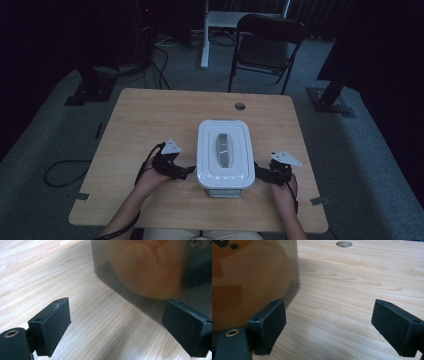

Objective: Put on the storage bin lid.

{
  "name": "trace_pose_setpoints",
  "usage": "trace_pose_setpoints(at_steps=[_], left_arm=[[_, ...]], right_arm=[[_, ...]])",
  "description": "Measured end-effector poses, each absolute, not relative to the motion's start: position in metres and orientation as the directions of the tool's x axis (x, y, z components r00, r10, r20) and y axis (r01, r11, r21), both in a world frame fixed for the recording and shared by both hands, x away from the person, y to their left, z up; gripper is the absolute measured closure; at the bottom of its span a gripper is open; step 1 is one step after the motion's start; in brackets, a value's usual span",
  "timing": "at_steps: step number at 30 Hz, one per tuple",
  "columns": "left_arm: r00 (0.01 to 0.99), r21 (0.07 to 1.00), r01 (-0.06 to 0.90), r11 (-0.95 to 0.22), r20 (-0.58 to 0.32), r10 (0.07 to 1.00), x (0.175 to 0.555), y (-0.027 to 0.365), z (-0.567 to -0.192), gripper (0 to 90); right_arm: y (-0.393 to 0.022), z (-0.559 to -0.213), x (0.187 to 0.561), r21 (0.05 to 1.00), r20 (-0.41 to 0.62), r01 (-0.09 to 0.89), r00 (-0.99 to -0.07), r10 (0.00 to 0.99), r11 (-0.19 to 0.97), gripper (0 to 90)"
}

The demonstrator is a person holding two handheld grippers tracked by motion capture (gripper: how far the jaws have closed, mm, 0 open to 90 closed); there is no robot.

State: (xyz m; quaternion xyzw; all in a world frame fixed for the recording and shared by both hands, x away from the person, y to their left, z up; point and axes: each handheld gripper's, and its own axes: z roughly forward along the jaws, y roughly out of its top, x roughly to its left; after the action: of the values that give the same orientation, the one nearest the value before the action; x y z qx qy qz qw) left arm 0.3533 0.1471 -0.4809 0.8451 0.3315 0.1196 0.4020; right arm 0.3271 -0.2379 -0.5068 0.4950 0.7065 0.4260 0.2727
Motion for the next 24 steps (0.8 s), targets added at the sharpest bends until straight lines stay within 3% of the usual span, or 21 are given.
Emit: trace_pose_setpoints(at_steps=[24], left_arm=[[0.664, 0.728, 0.543, -0.419, -0.067, 0.744, 0.340, 0.202, -0.495, 9.5]], right_arm=[[-0.267, -0.514, 0.318, 0.858, 0.015, 0.494, -0.295, 0.955, 0.139, 12.0]])
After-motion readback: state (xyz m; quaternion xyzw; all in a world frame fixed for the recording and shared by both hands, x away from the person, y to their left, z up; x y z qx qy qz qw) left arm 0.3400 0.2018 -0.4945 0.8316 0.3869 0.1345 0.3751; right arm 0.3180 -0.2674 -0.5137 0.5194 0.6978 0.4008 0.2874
